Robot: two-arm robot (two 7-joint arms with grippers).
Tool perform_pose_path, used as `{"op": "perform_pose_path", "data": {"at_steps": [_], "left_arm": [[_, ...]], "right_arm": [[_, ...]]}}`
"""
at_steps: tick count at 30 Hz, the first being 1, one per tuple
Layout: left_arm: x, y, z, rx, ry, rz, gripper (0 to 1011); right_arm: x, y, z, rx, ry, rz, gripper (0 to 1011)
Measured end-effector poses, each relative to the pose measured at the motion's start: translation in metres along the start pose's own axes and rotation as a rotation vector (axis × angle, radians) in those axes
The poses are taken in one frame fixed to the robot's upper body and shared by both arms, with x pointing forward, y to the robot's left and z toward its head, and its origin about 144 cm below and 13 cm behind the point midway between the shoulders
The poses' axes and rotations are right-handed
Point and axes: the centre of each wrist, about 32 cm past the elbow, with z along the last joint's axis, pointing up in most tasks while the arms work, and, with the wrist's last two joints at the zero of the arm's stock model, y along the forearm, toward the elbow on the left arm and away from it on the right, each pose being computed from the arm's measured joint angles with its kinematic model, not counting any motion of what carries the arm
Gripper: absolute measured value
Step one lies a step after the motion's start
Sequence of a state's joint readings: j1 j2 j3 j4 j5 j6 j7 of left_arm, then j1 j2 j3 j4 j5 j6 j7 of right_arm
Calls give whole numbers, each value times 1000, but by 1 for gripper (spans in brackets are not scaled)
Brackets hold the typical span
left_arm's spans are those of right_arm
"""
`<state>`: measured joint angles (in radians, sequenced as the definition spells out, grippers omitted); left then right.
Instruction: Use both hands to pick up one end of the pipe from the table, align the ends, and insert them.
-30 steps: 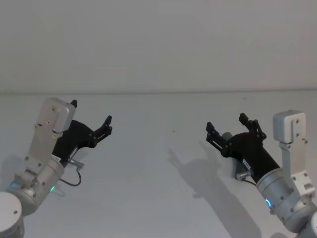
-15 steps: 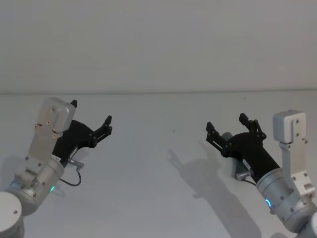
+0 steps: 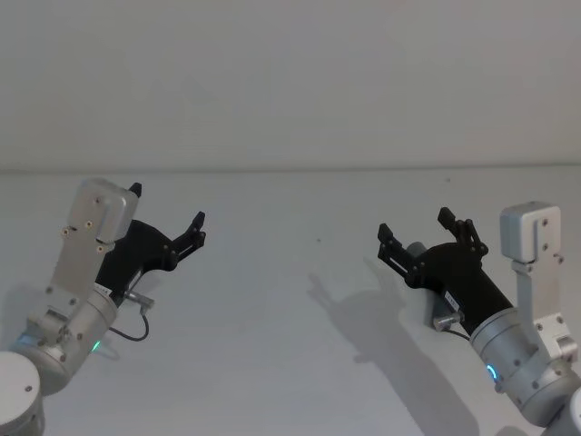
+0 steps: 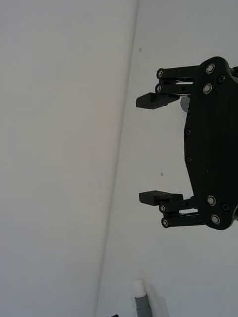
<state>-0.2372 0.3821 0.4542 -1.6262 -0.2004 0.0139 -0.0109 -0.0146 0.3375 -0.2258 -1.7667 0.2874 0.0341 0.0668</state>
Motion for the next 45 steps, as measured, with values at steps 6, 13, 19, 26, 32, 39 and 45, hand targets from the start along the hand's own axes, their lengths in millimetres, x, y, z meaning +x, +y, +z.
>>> {"op": "perform_pose_path", "data": {"at_steps": [6, 13, 19, 26, 32, 39, 45], "left_arm": [[0, 0, 0, 0, 0, 0, 1001], [0, 0, 0, 0, 0, 0, 1001], [0, 0, 0, 0, 0, 0, 1001], [0, 0, 0, 0, 0, 0, 1001], [0, 0, 0, 0, 0, 0, 1001], [0, 0, 0, 1, 0, 0, 1001], [2, 1, 3, 26, -1, -7, 1001]], "right_arm": [[0, 0, 0, 0, 0, 0, 1002], [0, 0, 0, 0, 0, 0, 1002], [0, 0, 0, 0, 0, 0, 1002], [0, 0, 0, 0, 0, 0, 1002], [0, 0, 0, 0, 0, 0, 1002], [0, 0, 0, 0, 0, 0, 1002], [0, 0, 0, 0, 0, 0, 1002]]}}
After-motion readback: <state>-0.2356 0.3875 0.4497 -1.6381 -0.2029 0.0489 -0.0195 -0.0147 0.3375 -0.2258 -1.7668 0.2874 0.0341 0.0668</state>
